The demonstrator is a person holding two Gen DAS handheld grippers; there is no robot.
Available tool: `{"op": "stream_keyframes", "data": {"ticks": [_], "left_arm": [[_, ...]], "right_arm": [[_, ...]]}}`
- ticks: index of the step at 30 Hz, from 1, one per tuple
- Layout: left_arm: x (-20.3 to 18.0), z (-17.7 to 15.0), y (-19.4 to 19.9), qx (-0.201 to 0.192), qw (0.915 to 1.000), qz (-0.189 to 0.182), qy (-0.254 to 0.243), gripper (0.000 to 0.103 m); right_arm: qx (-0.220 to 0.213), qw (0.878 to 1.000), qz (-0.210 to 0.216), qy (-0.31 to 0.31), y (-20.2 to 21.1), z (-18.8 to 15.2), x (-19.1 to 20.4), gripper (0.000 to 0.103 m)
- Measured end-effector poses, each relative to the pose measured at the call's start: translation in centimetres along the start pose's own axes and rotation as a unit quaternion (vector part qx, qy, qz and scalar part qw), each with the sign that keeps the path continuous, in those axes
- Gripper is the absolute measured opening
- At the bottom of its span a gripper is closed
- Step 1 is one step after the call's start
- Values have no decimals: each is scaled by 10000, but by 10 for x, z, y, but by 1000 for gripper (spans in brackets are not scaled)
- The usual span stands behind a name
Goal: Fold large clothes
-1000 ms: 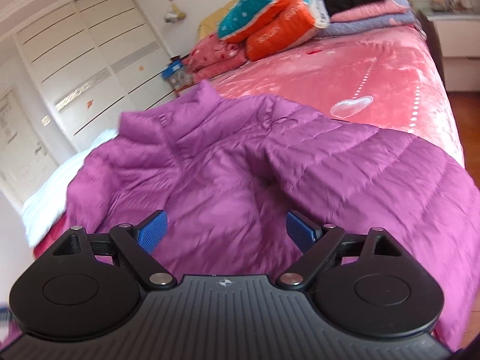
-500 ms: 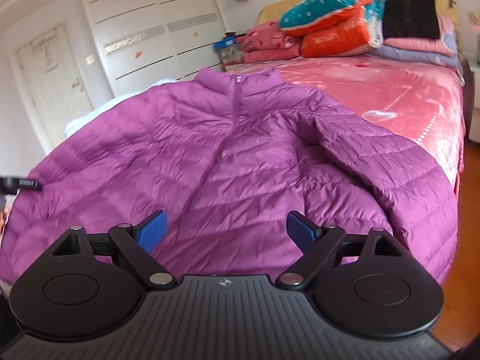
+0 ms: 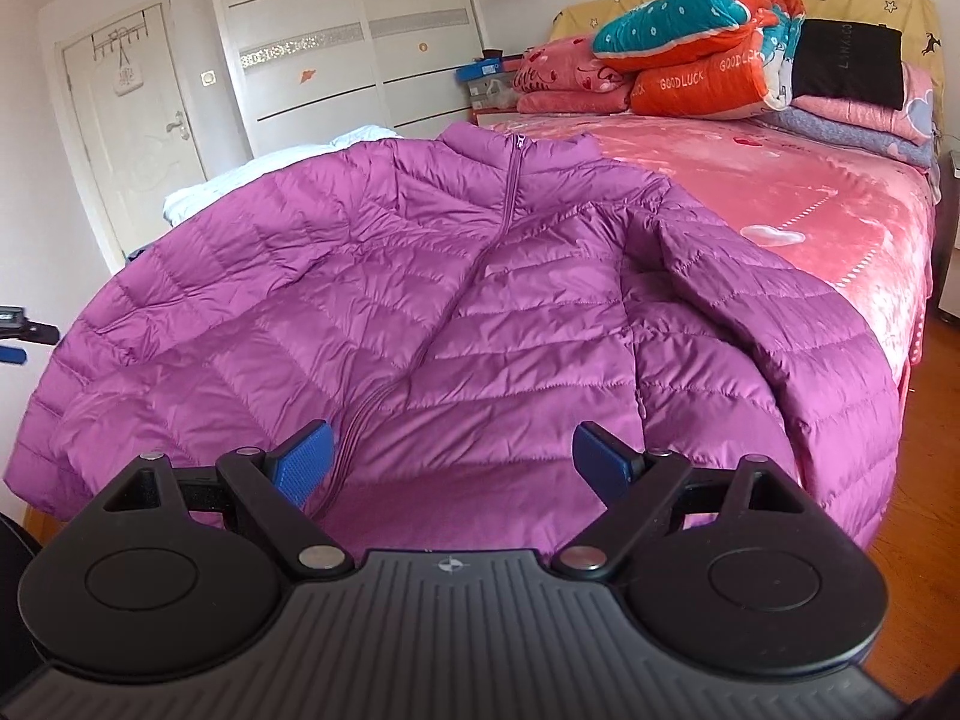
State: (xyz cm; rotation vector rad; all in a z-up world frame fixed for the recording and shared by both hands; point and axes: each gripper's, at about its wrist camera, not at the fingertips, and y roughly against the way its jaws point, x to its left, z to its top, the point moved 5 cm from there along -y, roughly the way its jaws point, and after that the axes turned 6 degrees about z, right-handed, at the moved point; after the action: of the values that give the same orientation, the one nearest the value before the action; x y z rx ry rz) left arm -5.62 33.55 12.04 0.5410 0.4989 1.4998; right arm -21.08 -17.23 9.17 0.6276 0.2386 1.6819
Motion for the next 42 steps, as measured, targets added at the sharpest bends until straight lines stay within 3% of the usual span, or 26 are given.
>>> {"op": "stream_keyframes", "data": {"ticks": [7,15,19,29,33,36,42], "left_arm": [[-42,-8,53,-491,9938,-774,-628,92],[-89,-43,81,-478,9819,-1220,-1367,92],[-108,-66,80,-466,9726,-1124,-1981,91],[-142,-89,51,-540,9582,-604,-2744,83],[-156,-103,36,-535,9440,-297,-3243,80],[-158,-101,27,-607,9473,-109,-3144,76],[-155,-56,18,-877,9772,4,-1936,72]], "right_arm": [[14,10000,-6,51,10,-5,10,103],[-138,9996,-125,-189,23,-9,6,103],[-222,9980,-237,-535,28,-10,-6,103],[-295,9937,-542,-940,38,-16,-29,103],[-198,9945,-511,-897,36,-18,-27,103],[-117,9952,-495,-838,33,-19,-26,103],[-111,9940,-635,-885,34,-18,-34,103]]}}
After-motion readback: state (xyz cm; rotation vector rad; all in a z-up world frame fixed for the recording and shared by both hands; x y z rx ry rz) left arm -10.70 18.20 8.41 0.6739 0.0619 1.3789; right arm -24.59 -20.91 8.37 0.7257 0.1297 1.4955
